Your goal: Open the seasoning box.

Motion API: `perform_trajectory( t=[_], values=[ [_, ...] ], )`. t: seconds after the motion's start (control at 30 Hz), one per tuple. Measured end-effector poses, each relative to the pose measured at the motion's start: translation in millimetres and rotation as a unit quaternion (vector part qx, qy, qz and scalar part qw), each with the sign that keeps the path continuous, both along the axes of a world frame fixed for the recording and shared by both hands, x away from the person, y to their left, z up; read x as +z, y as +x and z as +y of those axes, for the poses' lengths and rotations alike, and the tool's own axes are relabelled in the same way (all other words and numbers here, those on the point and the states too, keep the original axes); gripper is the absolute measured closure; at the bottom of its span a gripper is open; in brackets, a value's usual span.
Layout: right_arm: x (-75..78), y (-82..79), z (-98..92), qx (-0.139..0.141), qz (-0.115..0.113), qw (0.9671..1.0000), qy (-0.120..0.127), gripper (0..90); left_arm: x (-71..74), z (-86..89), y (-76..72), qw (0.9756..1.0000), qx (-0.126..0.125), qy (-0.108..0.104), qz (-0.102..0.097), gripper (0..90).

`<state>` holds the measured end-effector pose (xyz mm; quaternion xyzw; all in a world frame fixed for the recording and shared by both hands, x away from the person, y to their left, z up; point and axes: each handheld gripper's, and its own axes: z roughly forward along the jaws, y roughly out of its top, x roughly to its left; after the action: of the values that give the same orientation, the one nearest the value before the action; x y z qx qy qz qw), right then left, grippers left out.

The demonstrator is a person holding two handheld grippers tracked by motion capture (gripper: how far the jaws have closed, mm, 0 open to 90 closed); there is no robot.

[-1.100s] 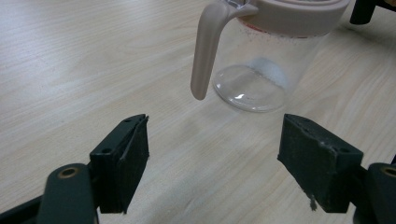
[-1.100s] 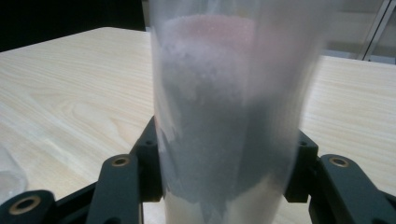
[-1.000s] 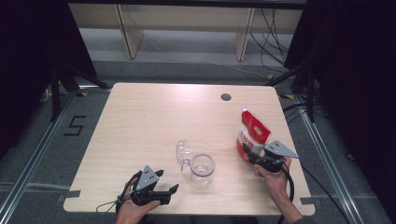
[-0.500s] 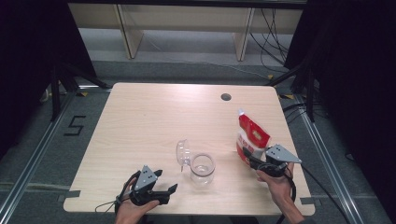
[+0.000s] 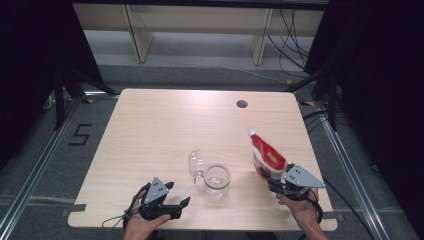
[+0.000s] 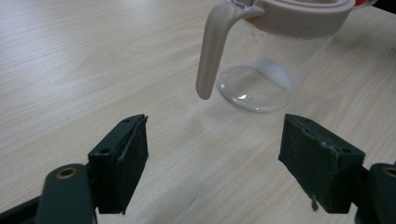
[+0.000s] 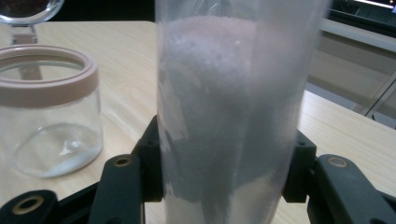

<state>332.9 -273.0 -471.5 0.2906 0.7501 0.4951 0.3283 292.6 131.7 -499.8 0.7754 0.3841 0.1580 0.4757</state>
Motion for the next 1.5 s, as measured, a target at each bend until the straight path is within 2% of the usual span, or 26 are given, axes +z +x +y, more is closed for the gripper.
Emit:
perform_trajectory(
  t=[0.03, 0.13, 0.2, 0.27, 0.3, 0.33, 0.37, 0.4, 0.43, 0.5, 0.57, 0.6, 0.63, 0.7, 0.8, 0.9, 0.97, 1.1, 1.17, 1.2, 1.27, 1.3, 1.33, 1.4, 1.5],
  values=[
    [0.4, -3.8, 0.6, -0.006, 0.0, 1.0, 0.006, 48.1, 0.7, 0.9, -0.1, 1.0, -0.002, 0.003, -0.001, 23.0],
    [1.9, -6.6, -0.3, 0.0, -0.01, 0.9999, 0.0, 48.2, 0.8, 1.1, 0.4, 1.0, -0.001, 0.001, -0.002, 23.0],
    [4.6, -12.9, -1.6, 0.003, -0.012, 0.9999, -0.003, 48.2, 0.8, 2.7, 0.6, 1.0, -0.003, 0.008, -0.004, 23.0],
    [6.1, -15.9, -2.8, 0.004, -0.025, 0.9995, -0.02, 48.2, 1.5, 1.9, 0.5, 1.0, 0.002, 0.003, -0.002, 23.0],
    [6.6, -18.5, -2.5, 0.001, -0.024, 0.9995, -0.019, 48.2, 0.7, 1.2, 1.1, 1.0, 0.001, -0.002, -0.002, 23.0],
    [7.0, -18.9, -3.6, 0.002, -0.032, 0.9992, -0.025, 48.2, 0.6, 1.6, 1.0, 1.0, -0.001, 0.004, -0.001, 23.0],
    [7.9, -20.9, -4.2, 0.005, -0.027, 0.9994, -0.022, 48.2, 0.4, 1.5, 0.6, 1.0, -0.001, 0.003, 0.0, 22.9],
    [8.3, -21.2, -4.6, 0.003, -0.033, 0.9992, -0.022, 48.2, 0.4, 1.1, 0.5, 1.0, 0.0, -0.001, -0.001, 22.9],
    [9.1, -23.0, -5.5, 0.007, -0.03, 0.9993, -0.023, 48.2, 1.4, 1.9, 0.2, 1.0, 0.001, 0.004, -0.002, 22.9],
    [9.9, -25.7, -6.4, 0.003, -0.032, 0.9993, -0.019, 48.2, 1.4, 2.1, 0.3, 1.0, 0.002, 0.002, -0.001, 22.9],
    [10.8, -28.0, -7.4, 0.003, -0.041, 0.9987, -0.03, 48.3, 1.1, 3.0, 1.1, 1.0, -0.002, 0.007, -0.004, 22.9],
    [11.1, -30.7, -6.9, 0.002, -0.038, 0.9989, -0.029, 48.2, 1.4, 2.3, 0.4, 1.0, 0.004, 0.002, 0.001, 22.9],
    [11.3, -31.4, -8.3, 0.001, -0.05, 0.9978, -0.045, 48.2, 1.9, 2.7, 0.8, 1.0, 0.003, 0.005, -0.002, 22.9],
    [11.0, -34.5, -8.5, 0.003, -0.05, 0.9978, -0.043, 48.3, 1.5, 2.5, 1.8, 1.0, -0.001, 0.005, -0.002, 22.9],
    [11.2, -37.1, -7.7, 0.008, -0.057, 0.9963, -0.065, 48.3, 1.0, 0.9, 2.1, 1.0, 0.004, -0.001, 0.002, 22.9],
    [10.8, -38.0, -6.7, 0.008, -0.057, 0.996, -0.068, 48.3, 1.0, 0.5, 2.1, 1.0, 0.006, 0.0, 0.003, 22.8],
    [10.1, -39.0, -3.7, 0.012, -0.067, 0.9942, -0.083, 48.4, 1.2, 0.3, 2.7, 1.0, 0.005, -0.001, 0.002, 22.6],
    [9.6, -40.8, -1.6, 0.019, -0.071, 0.9915, -0.107, 48.4, 1.1, 0.7, 3.9, 1.0, -0.001, 0.006, 0.002, 22.3],
    [9.3, -40.7, -0.7, 0.019, -0.077, 0.9901, -0.116, 48.4, 0.9, 1.1, 4.0, 1.0, 0.005, -0.001, 0.004, 22.4],
    [9.4, -41.5, -0.2, 0.02, -0.074, 0.9904, -0.115, 48.4, 1.7, 2.7, 3.9, 1.0, 0.004, 0.007, 0.001, 22.4],
    [8.9, -41.4, 1.4, 0.025, -0.078, 0.9884, -0.128, 48.4, 1.4, 2.1, 3.3, 0.9999, 0.01, -0.003, 0.005, 22.4],
    [8.3, -42.4, 2.8, 0.023, -0.078, 0.9887, -0.126, 48.4, 1.4, 1.8, 3.3, 0.9999, 0.011, -0.006, 0.005, 22.4],
    [8.4, -42.0, 2.8, 0.029, -0.08, 0.9873, -0.134, 48.5, 1.5, 1.8, 3.4, 0.9999, 0.011, -0.004, 0.005, 22.4],
    [7.9, -42.1, 3.4, 0.027, -0.079, 0.9878, -0.132, 48.5, 1.8, 2.7, 4.0, 1.0, 0.004, 0.005, 0.002, 22.4],
    [7.9, -41.7, 2.7, 0.027, -0.08, 0.9873, -0.134, 48.5, 1.9, 2.5, 4.0, 1.0, 0.004, 0.004, 0.002, 22.4]
  ],
)
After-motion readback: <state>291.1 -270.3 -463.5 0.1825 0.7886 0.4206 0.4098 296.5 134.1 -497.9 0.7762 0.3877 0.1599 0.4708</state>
